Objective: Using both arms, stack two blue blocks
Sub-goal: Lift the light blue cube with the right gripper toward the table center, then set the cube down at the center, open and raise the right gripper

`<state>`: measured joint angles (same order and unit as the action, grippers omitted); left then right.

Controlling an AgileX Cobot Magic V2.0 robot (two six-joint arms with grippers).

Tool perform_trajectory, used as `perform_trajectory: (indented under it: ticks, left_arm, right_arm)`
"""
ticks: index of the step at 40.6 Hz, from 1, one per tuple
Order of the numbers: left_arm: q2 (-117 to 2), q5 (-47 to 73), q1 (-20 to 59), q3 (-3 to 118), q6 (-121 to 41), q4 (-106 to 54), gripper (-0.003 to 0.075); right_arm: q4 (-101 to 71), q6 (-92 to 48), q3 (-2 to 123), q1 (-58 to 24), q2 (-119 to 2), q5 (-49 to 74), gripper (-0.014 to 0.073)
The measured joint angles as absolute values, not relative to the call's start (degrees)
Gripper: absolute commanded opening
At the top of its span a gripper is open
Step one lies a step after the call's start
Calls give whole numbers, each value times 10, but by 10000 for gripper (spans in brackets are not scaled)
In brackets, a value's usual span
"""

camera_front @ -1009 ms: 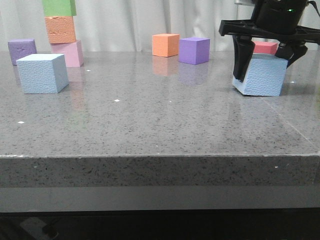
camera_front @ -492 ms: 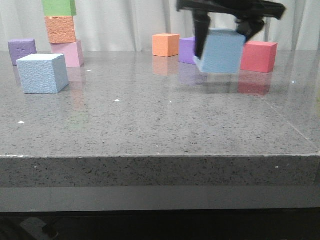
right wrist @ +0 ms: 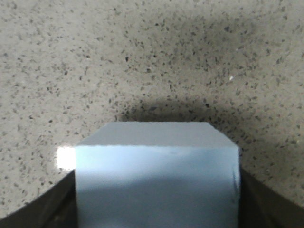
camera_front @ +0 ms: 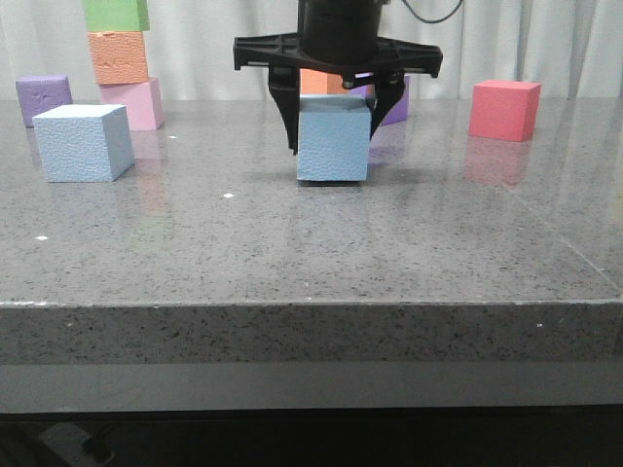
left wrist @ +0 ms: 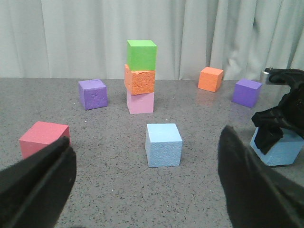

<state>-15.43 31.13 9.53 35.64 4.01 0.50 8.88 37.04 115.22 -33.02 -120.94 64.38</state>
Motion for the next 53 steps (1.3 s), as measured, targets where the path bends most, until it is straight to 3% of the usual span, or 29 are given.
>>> perform_trajectory:
  ticks: [5,14,28,40,53]
  left_arm:
    - [-154,311,95,356,40,5,598]
    - [-154,311,95,356,40,5,598]
    - [-154,311,95,356,40,5,598]
    - [-154,311,95,356,40,5,598]
    - [-154,311,95,356,40,5,598]
  right_arm:
    - [96,370,1153,-330,-1213,644,345]
    - [96,371,1156,-330,-1219,640,549]
    - [81,355,1189,-330,-1211,680,552]
    - [77,243,1195,-330,-1120,712,552]
    - [6,75,1026,-330,-915,698,552]
